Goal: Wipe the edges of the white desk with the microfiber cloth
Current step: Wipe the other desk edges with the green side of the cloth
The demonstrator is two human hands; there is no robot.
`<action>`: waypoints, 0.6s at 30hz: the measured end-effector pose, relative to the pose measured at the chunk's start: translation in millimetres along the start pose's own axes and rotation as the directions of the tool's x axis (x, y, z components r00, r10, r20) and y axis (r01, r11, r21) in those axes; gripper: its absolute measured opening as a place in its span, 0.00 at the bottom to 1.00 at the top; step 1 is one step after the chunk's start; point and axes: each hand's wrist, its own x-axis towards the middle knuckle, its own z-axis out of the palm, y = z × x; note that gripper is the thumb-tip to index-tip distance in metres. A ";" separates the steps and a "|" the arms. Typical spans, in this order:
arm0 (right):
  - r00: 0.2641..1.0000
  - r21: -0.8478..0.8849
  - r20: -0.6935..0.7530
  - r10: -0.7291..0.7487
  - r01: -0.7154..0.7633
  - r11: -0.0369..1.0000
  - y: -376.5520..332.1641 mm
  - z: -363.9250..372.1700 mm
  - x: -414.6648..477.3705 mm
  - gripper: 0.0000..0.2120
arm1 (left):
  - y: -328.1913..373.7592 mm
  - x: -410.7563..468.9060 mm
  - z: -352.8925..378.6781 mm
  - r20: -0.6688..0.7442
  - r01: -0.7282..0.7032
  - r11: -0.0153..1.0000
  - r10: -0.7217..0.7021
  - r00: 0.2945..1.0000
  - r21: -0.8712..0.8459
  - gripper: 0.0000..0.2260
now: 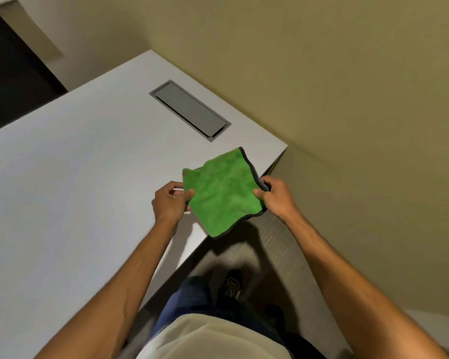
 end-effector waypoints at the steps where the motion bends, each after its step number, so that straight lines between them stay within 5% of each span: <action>1: 1.000 0.004 0.004 0.001 -0.001 1.000 0.1 -5.8 13.0 0.03 | 4.7 4.2 9.2 -0.014 0.004 1.000 -0.004 1.000 -0.012 0.09; 12: 0.994 -0.078 0.034 -0.104 0.106 0.991 -11.8 -47.9 152.2 0.08 | 35.5 87.7 97.3 -0.043 0.097 0.991 -0.101 0.994 -0.097 0.10; 18: 0.998 -0.184 -0.034 -0.047 0.039 0.982 -11.7 -69.8 219.8 0.11 | 53.7 138.7 150.8 0.007 0.118 0.988 -0.118 0.993 -0.095 0.11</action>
